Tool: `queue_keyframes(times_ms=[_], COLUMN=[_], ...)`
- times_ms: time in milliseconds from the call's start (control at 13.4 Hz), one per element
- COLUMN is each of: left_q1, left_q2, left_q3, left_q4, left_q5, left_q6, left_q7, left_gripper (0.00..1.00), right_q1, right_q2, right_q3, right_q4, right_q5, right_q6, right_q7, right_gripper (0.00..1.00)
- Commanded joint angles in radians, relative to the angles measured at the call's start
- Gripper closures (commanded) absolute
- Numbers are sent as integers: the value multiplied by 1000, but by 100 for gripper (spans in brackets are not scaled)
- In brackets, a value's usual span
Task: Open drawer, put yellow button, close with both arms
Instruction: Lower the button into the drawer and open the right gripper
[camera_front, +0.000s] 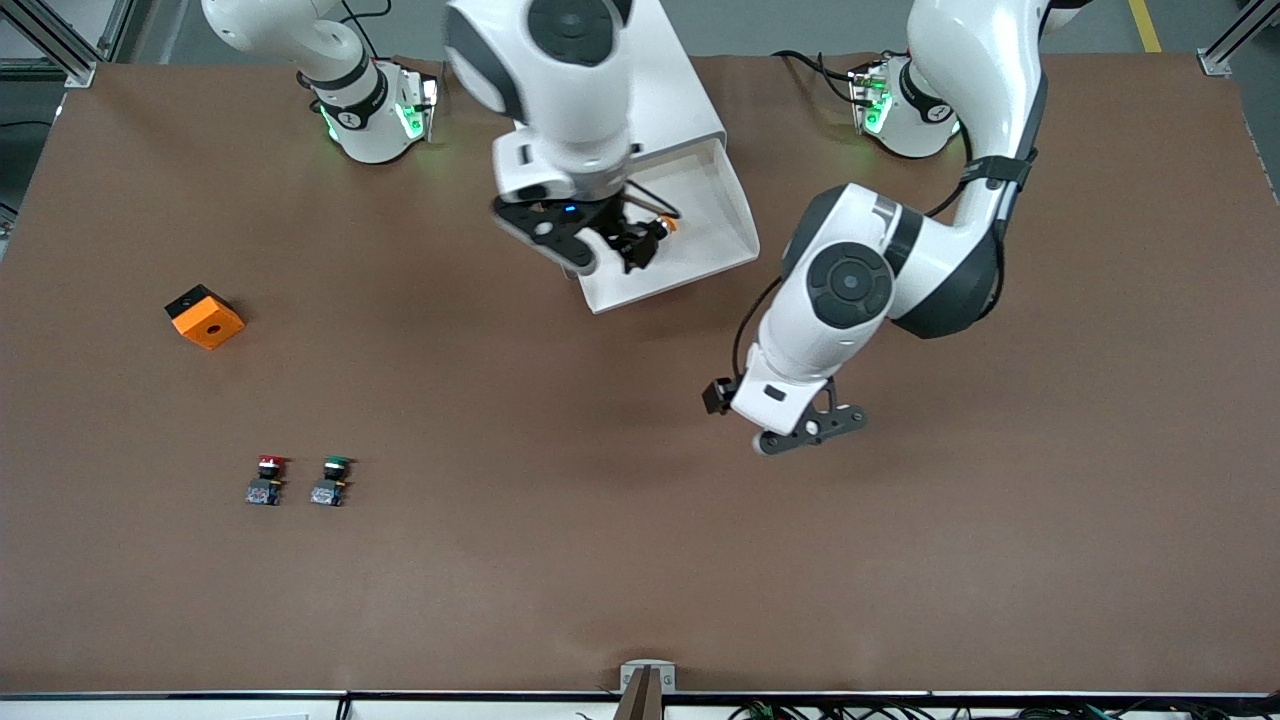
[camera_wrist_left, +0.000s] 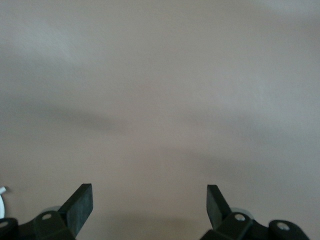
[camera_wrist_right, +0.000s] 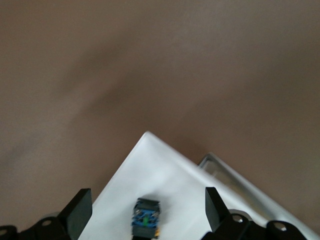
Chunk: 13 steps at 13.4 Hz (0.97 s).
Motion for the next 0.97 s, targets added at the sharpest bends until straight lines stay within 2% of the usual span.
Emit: queue_keyframes(times_ms=[0, 223, 447, 670, 894], left_q1=[-2, -2, -2, -8, -34], left_q2=[-61, -91, -149, -154, -149], left_q3=[-47, -96, -137, -162, -171], left_q4=[-84, -139, -241, -262, -265], left_q5=[16, 9, 9, 9, 11], left_q6=[2, 1, 2, 2, 2], left_q7=[-20, -69, -93, -111, -162], left_gripper=[0, 0, 0, 0, 0], right_q1=[-130, -300, -477, -642, -770], right_q2=[-69, -106, -111, -112, -123], right_q3=[12, 10, 10, 9, 10], right_q4=[12, 12, 12, 12, 6], right_q5=[28, 28, 25, 23, 23], right_q6=[-104, -197, -253, -277, -285], right_q7=[-228, -522, -829, -1099, -1285], right_gripper=[0, 0, 0, 0, 0])
